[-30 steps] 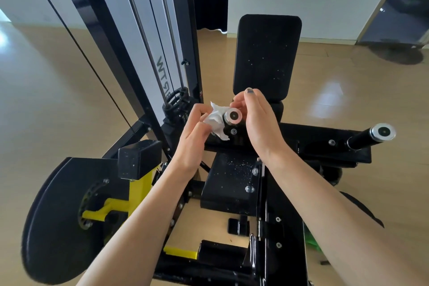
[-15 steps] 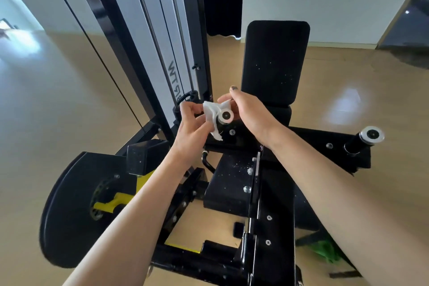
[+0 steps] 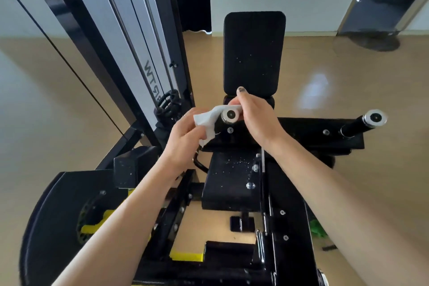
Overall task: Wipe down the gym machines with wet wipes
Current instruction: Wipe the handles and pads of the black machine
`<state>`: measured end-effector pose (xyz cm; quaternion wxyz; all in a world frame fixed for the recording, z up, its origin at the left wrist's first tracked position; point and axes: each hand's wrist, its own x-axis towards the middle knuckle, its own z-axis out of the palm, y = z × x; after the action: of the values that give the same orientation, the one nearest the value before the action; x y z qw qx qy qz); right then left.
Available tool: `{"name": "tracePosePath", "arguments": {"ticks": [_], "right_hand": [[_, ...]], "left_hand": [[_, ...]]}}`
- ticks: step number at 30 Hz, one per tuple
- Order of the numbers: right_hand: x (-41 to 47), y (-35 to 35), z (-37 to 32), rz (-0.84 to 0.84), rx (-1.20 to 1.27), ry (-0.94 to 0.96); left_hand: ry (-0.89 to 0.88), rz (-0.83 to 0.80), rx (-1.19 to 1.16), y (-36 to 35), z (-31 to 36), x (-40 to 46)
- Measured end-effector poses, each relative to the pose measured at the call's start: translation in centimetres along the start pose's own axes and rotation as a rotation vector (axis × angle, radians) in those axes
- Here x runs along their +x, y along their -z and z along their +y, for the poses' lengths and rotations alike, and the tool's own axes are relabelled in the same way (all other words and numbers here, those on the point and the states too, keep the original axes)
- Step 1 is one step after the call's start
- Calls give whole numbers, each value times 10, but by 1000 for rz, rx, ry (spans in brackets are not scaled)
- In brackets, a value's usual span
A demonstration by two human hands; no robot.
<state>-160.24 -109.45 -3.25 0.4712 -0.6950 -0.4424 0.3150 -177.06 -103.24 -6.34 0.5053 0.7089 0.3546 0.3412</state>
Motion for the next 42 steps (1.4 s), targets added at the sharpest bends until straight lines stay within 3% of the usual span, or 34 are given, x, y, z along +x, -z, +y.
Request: {"name": "tracePosePath", "arguments": {"ticks": [3, 5, 8, 11, 13, 16, 18, 23, 30, 34, 36, 39, 42], "right_hand": [[-1, -6, 7, 36, 32, -27], [-1, -8, 12, 47, 77, -66], [0, -8, 17, 56, 150, -113], [1, -9, 17, 82, 227, -114], [1, -7, 18, 101, 292, -134], [-1, -1, 24, 114, 304, -170], [-2, 3, 29, 146, 287, -189], [-8, 13, 52, 357, -173, -130], [-4, -12, 90, 370, -527, -27], [-9, -12, 101, 416, -640, 40], [-8, -14, 102, 461, -671, 32], [-7, -18, 104, 487, -682, -6], [-6, -17, 104, 475, -683, -7]], "left_hand": [[-201, -216, 259, 11, -2, 7], [-238, -317, 264, 13, -1, 11], [-87, -322, 67, 14, 7, 19], [-65, -314, -11, 10, 12, 25], [-151, -351, 42, 8, 9, 29], [-359, -403, 309, -2, 4, 39], [-377, -372, 320, -13, 6, 44], [-241, -257, 167, -34, 9, 46], [-231, -36, 235, -47, -15, 47], [-50, 48, 232, -46, -46, 49], [-85, 75, 242, -51, -40, 48], [-310, 66, 191, -58, -7, 42], [-362, -173, 166, -45, 12, 49]]}}
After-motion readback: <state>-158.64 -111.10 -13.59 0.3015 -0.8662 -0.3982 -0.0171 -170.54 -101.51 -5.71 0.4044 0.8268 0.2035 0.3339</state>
